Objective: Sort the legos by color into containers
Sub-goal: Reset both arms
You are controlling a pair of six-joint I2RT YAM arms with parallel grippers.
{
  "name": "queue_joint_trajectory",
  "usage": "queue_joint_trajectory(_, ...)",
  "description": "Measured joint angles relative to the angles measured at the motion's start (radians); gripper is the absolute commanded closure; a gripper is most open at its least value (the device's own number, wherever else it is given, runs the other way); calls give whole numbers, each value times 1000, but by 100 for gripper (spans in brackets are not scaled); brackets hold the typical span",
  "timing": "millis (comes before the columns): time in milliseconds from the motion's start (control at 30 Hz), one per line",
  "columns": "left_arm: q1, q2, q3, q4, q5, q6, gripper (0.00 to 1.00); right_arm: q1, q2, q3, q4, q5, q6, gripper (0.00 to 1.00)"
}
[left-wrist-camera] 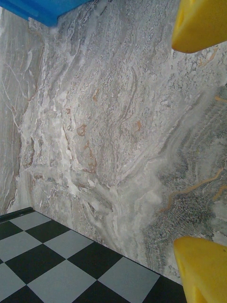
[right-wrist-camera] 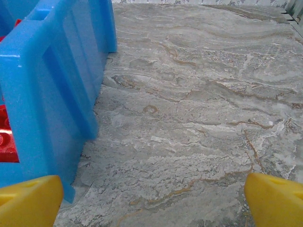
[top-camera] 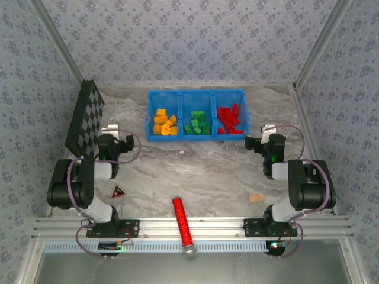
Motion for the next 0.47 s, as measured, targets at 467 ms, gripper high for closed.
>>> queue_joint_trajectory(467,0,0,0,0,0,0,1,2,0,0,0,11,0,0)
